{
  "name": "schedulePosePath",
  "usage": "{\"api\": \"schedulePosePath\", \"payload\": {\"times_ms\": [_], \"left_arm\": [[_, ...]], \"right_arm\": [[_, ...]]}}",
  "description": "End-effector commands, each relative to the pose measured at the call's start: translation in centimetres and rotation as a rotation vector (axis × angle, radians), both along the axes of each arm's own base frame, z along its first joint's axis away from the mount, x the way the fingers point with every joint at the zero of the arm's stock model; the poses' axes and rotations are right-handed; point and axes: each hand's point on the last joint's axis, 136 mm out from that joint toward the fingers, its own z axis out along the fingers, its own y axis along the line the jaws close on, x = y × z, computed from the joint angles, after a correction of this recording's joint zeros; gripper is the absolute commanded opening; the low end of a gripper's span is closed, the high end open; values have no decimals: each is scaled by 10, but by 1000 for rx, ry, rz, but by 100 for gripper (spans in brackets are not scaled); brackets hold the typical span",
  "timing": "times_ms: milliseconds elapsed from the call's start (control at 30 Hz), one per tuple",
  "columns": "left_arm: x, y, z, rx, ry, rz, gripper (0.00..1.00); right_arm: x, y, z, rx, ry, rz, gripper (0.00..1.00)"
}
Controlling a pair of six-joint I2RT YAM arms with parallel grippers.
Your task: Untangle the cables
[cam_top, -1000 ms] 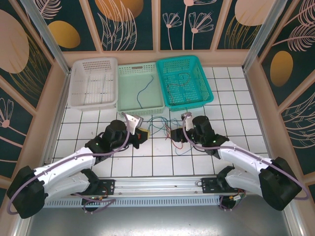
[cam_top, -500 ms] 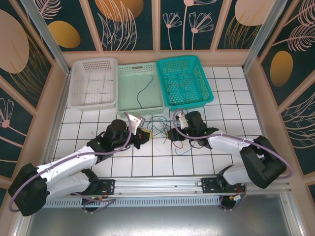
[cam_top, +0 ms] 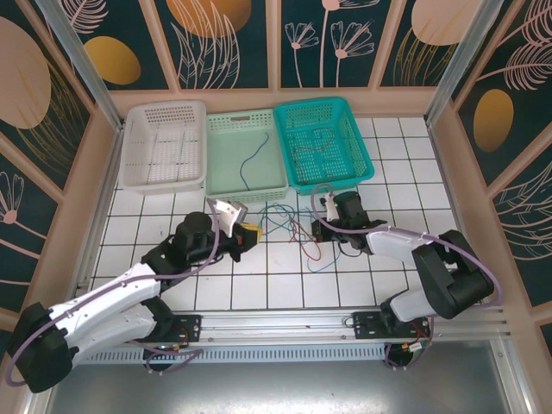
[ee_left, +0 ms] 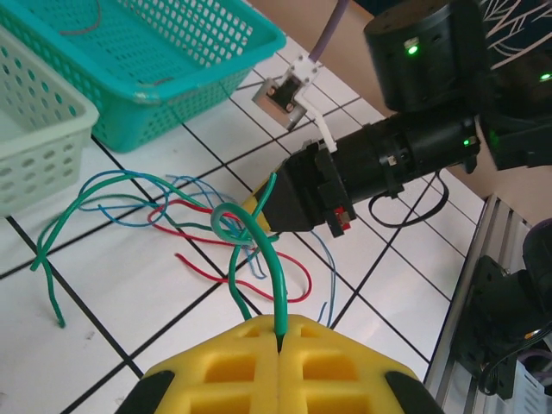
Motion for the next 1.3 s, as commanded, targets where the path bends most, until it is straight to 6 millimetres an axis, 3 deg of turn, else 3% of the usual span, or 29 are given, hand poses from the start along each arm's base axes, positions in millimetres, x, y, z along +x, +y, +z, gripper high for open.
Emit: {"api": "schedulePosePath", "payload": {"times_ms": [0, 300, 367, 533, 700, 933, 1267], "left_arm": [[0, 10, 7, 15, -51, 36, 0], [-3, 14, 31, -30, -87, 40, 0], [-5, 13, 30, -33, -83, 27, 0], [-4, 8, 23, -43, -58, 15, 0], [0, 4, 29, -82, -70, 27, 0], [5, 1, 28, -76, -61, 32, 0], [12, 1, 22, -47, -44, 65, 0]], "right_arm": [[-1, -17, -17, -75, 38, -54, 0], [1, -39, -35, -123, 111, -162, 0], [3, -39, -30, -109, 105, -168, 0], [0, -14, 13, 30, -22, -48, 39], [-13, 9, 33, 96, -50, 68, 56], [-32, 38, 50, 132, -126, 204, 57], [-41, 34, 65, 121, -190, 229, 54]]}}
